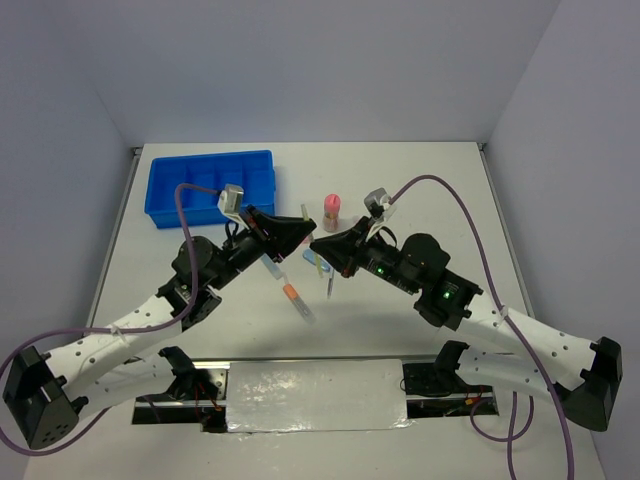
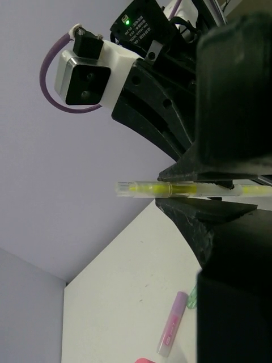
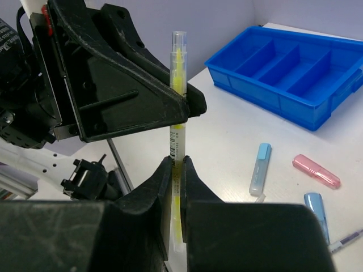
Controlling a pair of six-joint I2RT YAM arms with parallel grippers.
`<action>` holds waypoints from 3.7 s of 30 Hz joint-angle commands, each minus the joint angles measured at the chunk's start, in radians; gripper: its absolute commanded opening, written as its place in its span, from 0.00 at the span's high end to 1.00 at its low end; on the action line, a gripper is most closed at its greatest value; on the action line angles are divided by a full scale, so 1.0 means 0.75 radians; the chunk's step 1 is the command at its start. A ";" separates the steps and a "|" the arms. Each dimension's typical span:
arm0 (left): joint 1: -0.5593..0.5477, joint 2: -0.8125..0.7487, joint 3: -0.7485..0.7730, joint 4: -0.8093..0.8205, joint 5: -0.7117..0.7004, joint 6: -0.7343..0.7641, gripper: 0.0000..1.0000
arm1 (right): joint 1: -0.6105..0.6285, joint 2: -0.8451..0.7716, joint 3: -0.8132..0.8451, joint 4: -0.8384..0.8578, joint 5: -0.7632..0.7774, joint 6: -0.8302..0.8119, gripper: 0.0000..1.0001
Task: Sort the stationery into containers
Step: Close the pen cap on the pen.
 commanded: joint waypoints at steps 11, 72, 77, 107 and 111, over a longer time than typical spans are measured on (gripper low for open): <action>-0.006 -0.041 0.075 -0.071 0.190 0.199 1.00 | 0.010 0.023 0.157 0.064 -0.128 -0.096 0.68; -0.006 0.051 0.384 -0.447 0.289 0.342 0.83 | 0.010 0.101 0.245 -0.089 -0.194 -0.112 1.00; -0.006 0.059 0.347 -0.464 0.283 0.295 1.00 | 0.010 0.109 0.302 -0.103 -0.169 -0.131 1.00; -0.233 -0.017 0.183 -0.609 0.047 0.301 0.61 | -0.113 0.187 0.642 -0.210 -0.282 -0.204 1.00; -0.233 0.018 0.222 -0.595 0.056 0.307 0.73 | -0.105 0.175 0.586 -0.196 -0.284 -0.188 1.00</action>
